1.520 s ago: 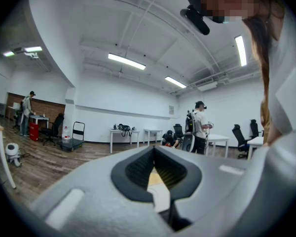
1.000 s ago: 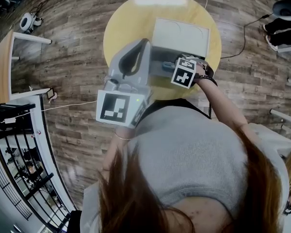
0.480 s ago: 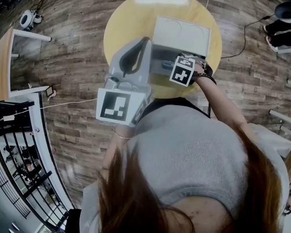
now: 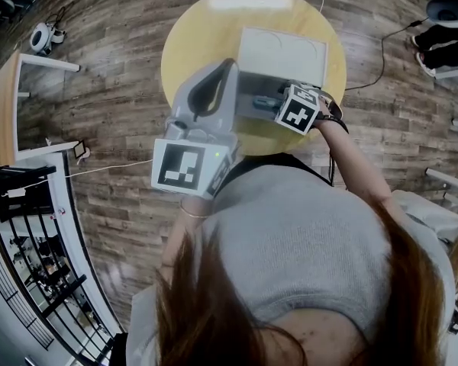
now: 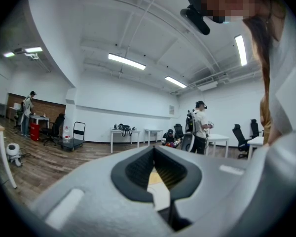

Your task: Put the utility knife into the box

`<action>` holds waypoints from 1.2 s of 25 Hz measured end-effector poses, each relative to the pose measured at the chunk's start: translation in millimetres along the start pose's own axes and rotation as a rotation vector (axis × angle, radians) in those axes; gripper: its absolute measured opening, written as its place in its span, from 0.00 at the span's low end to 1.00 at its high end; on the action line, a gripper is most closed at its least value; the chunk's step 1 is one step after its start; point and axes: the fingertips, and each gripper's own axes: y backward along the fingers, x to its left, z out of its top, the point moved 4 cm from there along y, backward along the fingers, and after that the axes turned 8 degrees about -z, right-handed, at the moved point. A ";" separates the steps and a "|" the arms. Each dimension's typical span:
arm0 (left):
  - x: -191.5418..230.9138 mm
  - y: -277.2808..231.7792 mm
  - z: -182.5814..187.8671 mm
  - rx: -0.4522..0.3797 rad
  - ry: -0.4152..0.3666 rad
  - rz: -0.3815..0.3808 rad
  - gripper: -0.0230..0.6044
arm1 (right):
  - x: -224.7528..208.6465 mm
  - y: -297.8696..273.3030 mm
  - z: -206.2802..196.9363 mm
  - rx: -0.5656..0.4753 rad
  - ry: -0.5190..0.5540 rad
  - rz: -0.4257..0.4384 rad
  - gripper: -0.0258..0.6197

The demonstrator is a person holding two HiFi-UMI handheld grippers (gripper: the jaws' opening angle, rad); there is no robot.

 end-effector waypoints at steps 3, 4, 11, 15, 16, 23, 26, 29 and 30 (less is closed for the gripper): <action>0.2 -2.7 0.4 0.000 -0.001 -0.010 0.03 | -7.5 21.5 6.1 -0.096 -0.089 -0.017 0.33; 0.0 -4.5 1.2 -0.002 -0.003 -0.015 0.03 | -10.2 28.8 8.5 -0.139 -0.134 -0.012 0.32; -7.2 -18.2 5.8 -0.012 -0.015 -0.054 0.03 | -45.2 114.8 31.5 -0.472 -0.311 -0.170 0.30; -8.4 -23.4 8.4 -0.015 -0.021 -0.069 0.03 | -55.5 177.2 52.8 -0.673 -0.345 -0.291 0.29; -8.6 -24.3 9.3 -0.016 -0.023 -0.071 0.03 | -56.8 191.3 57.2 -0.719 -0.347 -0.320 0.29; -12.1 -31.9 15.9 -0.023 -0.036 -0.083 0.03 | -65.6 257.8 73.5 -0.982 -0.401 -0.437 0.27; -14.2 -31.5 17.3 -0.027 -0.041 -0.087 0.03 | -64.6 266.9 73.8 -1.013 -0.404 -0.476 0.20; -16.9 -31.1 18.3 -0.031 -0.044 -0.088 0.03 | -65.3 271.1 71.8 -1.012 -0.417 -0.502 0.17; -18.1 -30.9 18.5 -0.031 -0.045 -0.087 0.03 | -65.3 273.5 71.0 -1.019 -0.424 -0.504 0.14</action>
